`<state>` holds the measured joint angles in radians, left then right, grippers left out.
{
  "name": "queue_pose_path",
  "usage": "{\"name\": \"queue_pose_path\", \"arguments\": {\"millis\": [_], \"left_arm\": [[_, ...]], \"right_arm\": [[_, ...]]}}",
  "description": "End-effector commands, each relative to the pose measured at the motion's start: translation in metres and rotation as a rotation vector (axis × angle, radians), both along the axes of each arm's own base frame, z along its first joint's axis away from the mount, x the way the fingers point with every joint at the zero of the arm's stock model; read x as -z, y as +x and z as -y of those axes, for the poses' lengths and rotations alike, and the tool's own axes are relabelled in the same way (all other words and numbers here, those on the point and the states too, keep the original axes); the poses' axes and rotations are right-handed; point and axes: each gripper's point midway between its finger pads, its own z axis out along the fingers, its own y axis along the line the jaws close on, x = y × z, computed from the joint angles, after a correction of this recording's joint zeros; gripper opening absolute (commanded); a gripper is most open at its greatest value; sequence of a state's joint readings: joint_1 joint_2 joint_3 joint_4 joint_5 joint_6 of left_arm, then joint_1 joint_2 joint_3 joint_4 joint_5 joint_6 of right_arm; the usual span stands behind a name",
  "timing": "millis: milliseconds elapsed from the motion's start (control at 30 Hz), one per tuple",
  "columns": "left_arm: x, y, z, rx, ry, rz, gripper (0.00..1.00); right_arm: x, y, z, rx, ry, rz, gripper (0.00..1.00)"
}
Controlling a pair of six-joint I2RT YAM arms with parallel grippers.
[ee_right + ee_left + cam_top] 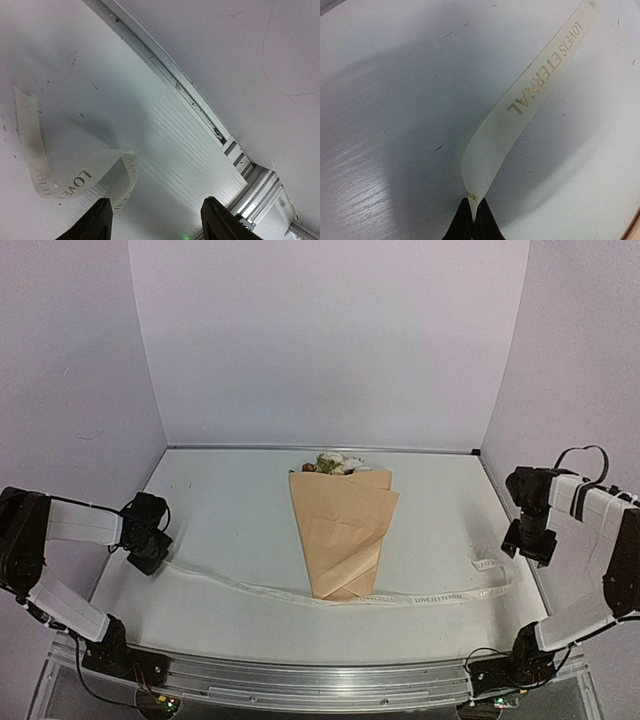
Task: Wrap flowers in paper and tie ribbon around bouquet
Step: Straighten the ribbon at the center of the board.
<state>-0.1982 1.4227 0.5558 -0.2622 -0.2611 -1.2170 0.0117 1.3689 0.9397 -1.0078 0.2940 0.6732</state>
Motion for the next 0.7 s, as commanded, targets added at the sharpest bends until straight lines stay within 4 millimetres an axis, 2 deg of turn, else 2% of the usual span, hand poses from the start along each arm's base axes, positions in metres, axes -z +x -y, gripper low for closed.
{"name": "queue_pose_path", "arguments": {"millis": [0,67,133,267,367,467,667], "left_arm": [[-0.014,-0.001,-0.011,-0.011,0.055,0.038,0.07],[-0.018,-0.001,-0.012,-0.009,0.063,0.048,0.13],[-0.021,-0.002,-0.014,-0.010,0.075,0.045,0.22],[-0.031,-0.004,-0.020,-0.021,0.106,0.052,0.62],[-0.045,0.000,-0.023,0.011,0.149,0.073,0.84],[-0.065,0.006,-0.025,0.064,0.201,0.099,0.92],[-0.110,0.017,-0.026,0.170,0.286,0.154,0.94]], "right_arm": [[-0.018,0.009,0.003,-0.020,-0.015,0.009,0.84],[-0.021,0.014,-0.001,-0.038,0.009,0.014,0.89],[-0.022,0.021,-0.015,-0.073,0.089,0.023,0.90],[-0.024,0.039,-0.060,-0.224,0.248,0.038,0.97],[-0.023,0.050,-0.097,-0.314,0.352,0.082,0.98],[-0.024,0.056,-0.134,-0.414,0.401,0.120,0.98],[-0.025,0.078,-0.215,-0.553,0.538,0.247,0.98]]}}
